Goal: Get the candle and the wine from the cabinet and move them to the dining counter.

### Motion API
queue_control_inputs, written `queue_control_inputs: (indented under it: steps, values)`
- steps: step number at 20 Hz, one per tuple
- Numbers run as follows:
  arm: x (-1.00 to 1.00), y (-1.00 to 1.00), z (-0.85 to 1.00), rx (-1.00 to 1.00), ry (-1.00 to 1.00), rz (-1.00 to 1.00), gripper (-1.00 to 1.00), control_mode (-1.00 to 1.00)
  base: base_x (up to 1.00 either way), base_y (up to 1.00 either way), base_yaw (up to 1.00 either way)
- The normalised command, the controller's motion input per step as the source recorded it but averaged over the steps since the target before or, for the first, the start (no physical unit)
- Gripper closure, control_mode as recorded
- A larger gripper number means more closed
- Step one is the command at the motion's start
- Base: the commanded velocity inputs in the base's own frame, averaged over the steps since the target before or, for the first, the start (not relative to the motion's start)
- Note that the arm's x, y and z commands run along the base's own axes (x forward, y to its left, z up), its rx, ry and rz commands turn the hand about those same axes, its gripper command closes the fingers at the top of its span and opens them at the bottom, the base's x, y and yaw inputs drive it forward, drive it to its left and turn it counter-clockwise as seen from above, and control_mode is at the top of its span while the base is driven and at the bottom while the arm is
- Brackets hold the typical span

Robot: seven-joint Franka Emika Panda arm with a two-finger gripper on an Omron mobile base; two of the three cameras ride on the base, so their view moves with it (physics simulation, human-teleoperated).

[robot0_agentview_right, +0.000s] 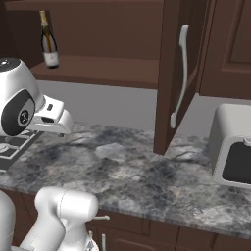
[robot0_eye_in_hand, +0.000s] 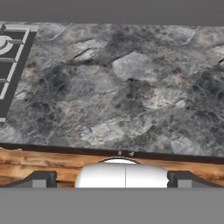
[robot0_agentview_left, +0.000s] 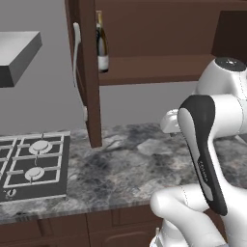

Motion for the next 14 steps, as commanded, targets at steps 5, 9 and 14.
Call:
queue_control_inputs:
  steps: [5, 9, 14]
  values:
    - [0.0, 0.0, 0.02, 0.0, -0.01, 0.05, -1.0, -1.0, 0.0, 0.0, 0.0]
    - [0.0, 0.01, 0.17, 0.0, -0.22, 0.12, -1.0, -1.0, 0.0, 0.0, 0.0]
    - [0.0, 0.0, 0.34, 0.0, -0.32, 0.17, -1.0, -1.0, 0.0, 0.0, 0.0]
